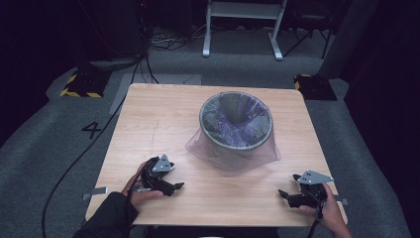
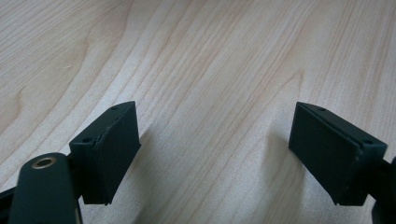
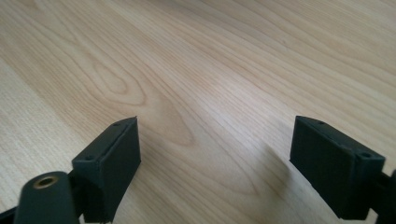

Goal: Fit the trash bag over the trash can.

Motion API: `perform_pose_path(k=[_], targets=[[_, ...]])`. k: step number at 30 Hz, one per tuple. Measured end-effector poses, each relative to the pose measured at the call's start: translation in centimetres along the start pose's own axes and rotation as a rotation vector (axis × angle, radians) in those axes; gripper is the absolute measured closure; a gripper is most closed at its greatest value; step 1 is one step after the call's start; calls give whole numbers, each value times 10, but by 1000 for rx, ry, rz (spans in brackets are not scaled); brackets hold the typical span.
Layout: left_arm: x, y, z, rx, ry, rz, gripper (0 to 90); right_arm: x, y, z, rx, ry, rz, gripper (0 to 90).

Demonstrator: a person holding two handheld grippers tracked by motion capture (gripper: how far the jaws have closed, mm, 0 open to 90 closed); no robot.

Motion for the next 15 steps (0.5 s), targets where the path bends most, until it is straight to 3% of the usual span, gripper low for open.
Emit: perform_pose_path(k=[4, 15], targets=[[0, 0, 0, -2, -1, 3, 158, 5, 1, 8, 31, -79, -11, 145], [0, 0, 0, -1, -3, 9, 153, 7, 1, 8, 25, -92, 3, 118]])
Point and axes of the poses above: each handheld gripper's, and its own axes: y roughly backward along the jaws, z roughly out of its underside, x roughly to its right, the point moved 7 cm from there along -y, roughly forward along the jaws, and after that the axes turned 3 degrees about y, right-handed, at the moved point
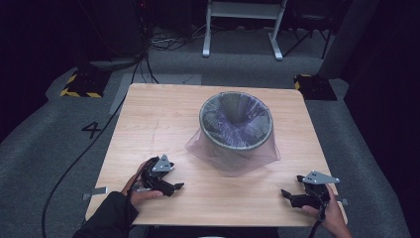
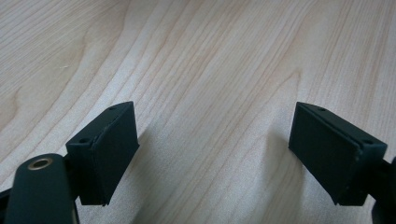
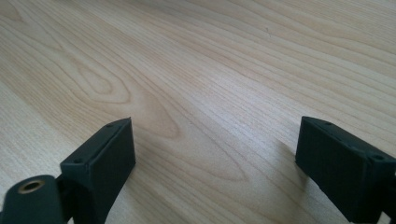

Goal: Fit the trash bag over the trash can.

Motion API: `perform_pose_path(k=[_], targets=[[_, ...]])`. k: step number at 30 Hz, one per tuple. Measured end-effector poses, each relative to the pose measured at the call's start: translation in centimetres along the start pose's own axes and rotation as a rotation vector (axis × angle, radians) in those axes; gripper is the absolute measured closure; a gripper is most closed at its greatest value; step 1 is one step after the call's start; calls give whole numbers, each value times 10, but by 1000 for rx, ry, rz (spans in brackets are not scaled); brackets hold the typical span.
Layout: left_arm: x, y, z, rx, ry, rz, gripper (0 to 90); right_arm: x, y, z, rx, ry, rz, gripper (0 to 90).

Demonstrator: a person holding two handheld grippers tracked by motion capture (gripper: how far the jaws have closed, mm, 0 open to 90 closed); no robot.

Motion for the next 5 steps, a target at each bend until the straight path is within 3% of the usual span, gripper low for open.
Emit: perform_pose_path(k=[5], targets=[[0, 0, 0, -1, -2, 1, 152, 0, 0, 0, 0, 0, 0, 118]])
Point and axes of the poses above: each handheld gripper's, and its own axes: y roughly backward along the jaws, z roughly out of its underside, x roughly to its right, the point moved 7 cm from there along -y, roughly forward along the jaws, and after that the axes turned 3 degrees about y, right-handed, at the moved point
